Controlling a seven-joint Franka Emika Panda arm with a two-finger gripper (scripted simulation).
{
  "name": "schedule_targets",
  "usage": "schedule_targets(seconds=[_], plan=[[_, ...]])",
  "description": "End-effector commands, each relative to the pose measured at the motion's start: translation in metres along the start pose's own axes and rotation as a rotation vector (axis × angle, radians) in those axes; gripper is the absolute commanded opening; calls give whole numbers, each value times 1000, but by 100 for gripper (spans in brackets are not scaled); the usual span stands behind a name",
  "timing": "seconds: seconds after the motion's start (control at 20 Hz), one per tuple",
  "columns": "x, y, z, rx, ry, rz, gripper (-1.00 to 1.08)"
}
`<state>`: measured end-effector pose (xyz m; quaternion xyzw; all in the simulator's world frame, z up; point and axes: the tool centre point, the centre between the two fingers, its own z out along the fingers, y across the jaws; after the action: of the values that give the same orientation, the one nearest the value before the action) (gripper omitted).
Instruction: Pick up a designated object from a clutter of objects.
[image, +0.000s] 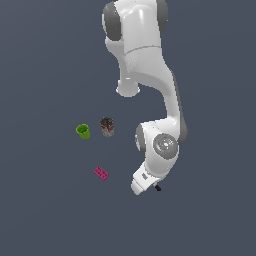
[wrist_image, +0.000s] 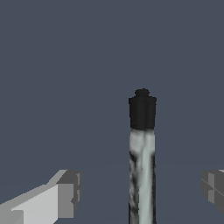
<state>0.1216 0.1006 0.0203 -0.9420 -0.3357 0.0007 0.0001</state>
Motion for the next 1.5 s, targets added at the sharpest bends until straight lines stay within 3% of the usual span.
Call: schedule_targets(seconds=[0.0,0.2,0.25,0.95,1.45], plan=[[0,0,8,-1,1,0,100],[1,1,11,-1,1,0,100],[1,1,11,-1,1,0,-100],[-1,3,7,-1,1,0,-100],[-26,26,-38,-1,1,0,-100]])
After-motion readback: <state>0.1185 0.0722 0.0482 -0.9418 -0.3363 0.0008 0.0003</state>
